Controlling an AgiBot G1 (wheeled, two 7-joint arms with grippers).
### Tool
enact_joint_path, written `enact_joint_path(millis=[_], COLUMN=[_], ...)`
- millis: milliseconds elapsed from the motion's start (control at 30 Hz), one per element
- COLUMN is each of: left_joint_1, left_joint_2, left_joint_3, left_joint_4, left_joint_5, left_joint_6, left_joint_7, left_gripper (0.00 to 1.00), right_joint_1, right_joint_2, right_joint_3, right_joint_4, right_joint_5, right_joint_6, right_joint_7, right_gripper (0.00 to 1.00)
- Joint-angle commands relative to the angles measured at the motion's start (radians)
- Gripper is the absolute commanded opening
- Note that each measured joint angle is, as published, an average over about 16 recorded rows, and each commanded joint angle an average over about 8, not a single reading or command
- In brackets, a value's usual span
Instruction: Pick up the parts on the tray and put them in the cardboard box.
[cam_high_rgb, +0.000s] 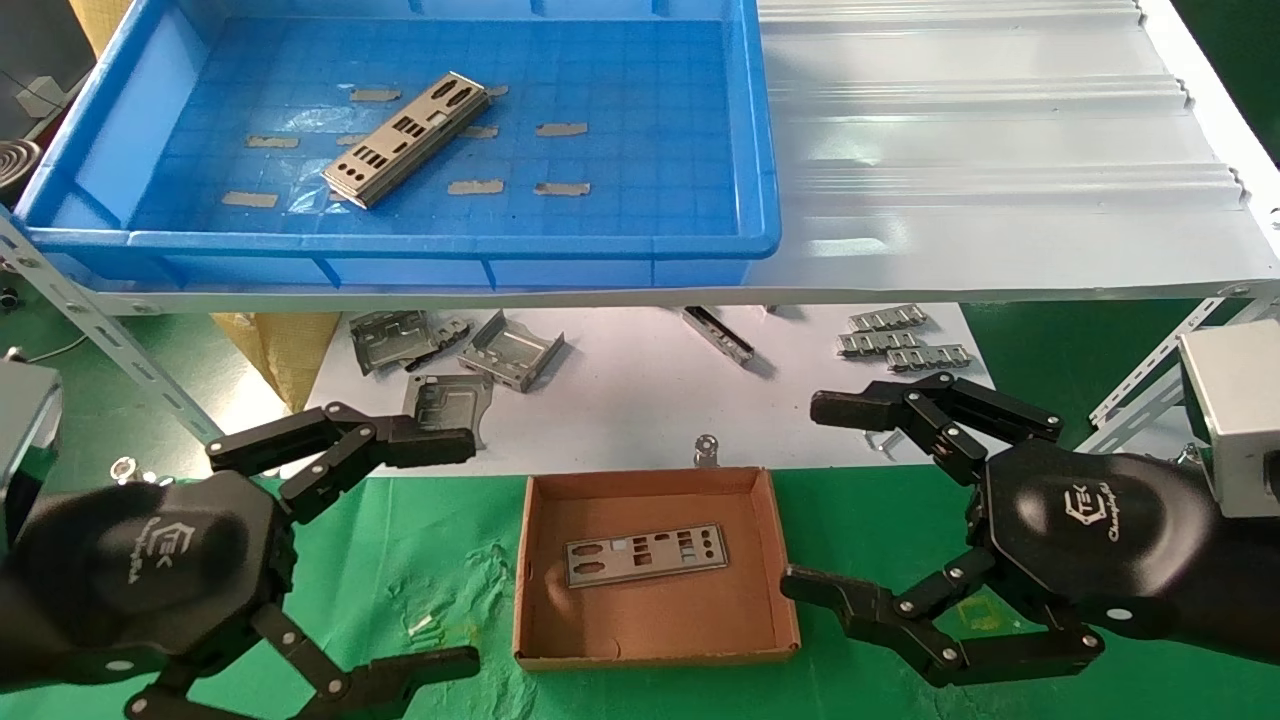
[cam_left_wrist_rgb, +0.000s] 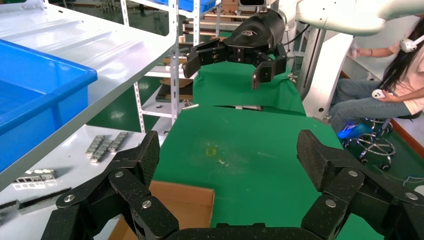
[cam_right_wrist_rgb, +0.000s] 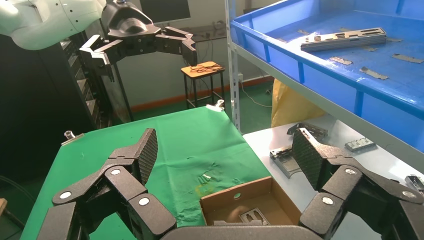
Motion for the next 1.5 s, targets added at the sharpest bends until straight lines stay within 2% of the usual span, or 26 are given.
enact_joint_path(millis=[33,333,600,1500], left_joint_1=[0.000,0.000,0.000,0.000], left_joint_2=[0.000,0.000,0.000,0.000], left_joint_3=[0.000,0.000,0.000,0.000], left_joint_4=[0.000,0.000,0.000,0.000], left_joint_5=[0.000,0.000,0.000,0.000], left_joint_6=[0.000,0.000,0.000,0.000], left_joint_7=[0.000,0.000,0.000,0.000], left_gripper=[1.00,1.00,1.00,1.00], right_joint_1=[0.000,0.000,0.000,0.000], right_joint_2=[0.000,0.000,0.000,0.000], right_joint_3=[0.000,0.000,0.000,0.000], right_joint_4=[0.000,0.000,0.000,0.000], right_joint_5=[0.000,0.000,0.000,0.000], right_joint_6=[0.000,0.000,0.000,0.000], right_joint_7=[0.000,0.000,0.000,0.000], right_gripper=[1.00,1.00,0.00,0.00])
